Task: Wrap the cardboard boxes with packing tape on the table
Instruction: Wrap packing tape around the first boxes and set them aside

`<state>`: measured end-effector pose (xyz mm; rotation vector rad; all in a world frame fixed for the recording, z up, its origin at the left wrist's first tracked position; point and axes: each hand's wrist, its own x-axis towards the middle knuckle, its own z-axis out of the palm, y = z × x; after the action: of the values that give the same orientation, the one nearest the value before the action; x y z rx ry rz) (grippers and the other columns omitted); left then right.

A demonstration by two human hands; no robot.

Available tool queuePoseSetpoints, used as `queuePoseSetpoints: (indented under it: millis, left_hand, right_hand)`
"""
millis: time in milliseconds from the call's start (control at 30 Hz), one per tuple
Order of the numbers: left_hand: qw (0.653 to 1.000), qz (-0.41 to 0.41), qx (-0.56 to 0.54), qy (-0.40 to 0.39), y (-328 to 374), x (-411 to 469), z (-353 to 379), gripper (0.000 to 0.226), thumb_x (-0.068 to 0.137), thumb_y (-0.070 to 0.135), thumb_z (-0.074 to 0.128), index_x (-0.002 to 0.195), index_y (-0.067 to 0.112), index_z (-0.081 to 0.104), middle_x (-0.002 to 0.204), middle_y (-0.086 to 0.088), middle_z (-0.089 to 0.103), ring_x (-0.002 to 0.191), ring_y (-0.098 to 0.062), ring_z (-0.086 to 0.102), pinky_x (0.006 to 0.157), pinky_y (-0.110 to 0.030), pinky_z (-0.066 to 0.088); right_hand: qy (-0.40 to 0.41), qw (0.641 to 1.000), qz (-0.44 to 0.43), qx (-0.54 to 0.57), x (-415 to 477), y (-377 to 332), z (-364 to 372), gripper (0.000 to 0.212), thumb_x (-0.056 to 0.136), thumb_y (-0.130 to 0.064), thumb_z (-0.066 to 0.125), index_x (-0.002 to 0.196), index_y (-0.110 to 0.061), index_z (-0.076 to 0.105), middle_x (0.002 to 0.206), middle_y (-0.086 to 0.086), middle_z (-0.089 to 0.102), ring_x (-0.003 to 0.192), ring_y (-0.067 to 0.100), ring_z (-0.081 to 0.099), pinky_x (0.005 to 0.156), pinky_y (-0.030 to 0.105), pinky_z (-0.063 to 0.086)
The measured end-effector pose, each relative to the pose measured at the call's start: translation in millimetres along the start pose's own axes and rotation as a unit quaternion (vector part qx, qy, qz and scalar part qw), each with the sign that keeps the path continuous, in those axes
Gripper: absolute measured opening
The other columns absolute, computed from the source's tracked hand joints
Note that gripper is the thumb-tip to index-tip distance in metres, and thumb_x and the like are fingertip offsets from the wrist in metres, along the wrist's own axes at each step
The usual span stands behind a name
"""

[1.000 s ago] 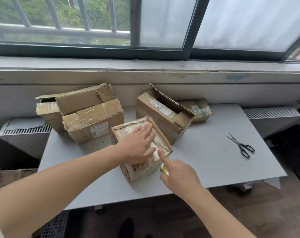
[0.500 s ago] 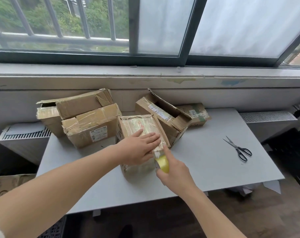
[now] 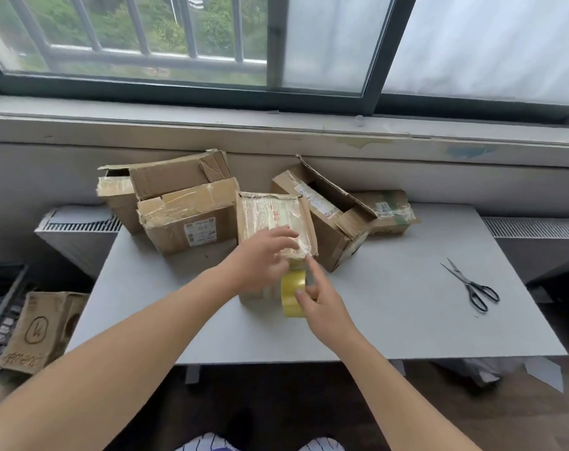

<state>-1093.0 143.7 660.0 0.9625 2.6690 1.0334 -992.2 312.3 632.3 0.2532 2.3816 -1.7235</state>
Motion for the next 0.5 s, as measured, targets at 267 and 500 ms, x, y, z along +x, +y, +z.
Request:
queuePoseSetpoints:
  millis: [267,500]
  left_hand:
    - [0.930,-0.267,-0.052,0.249,42.5,-40.8,64.3,0.008,0.094,0.024,0.066,0.100,0.021,0.062,0.089,0.005,0.061,0.078,-0.010,0.056,0.070,-0.027,0.046]
    - [0.934,-0.193,0.055,0.297,83.5,-19.8,92.0,0.007,0.089,0.009,0.068,0.091,0.013,0.062,0.090,0.005,0.053,0.081,-0.015,0.051,0.072,-0.035,0.049]
  right_hand:
    - [-0.059,0.998,-0.034,-0.007,15.9,10.1,-16.0,0.067,0.102,-0.019,0.055,0.155,-0.046,0.025,0.069,-0.018,0.058,0.066,0.003,0.054,0.066,0.026,0.042]
    - [-0.052,0.995,-0.059,-0.062,11.0,1.6,-50.8,0.056,0.104,-0.033,0.054,0.155,-0.042,0.034,0.089,-0.007,0.069,0.088,0.010,0.066,0.081,0.031,0.055]
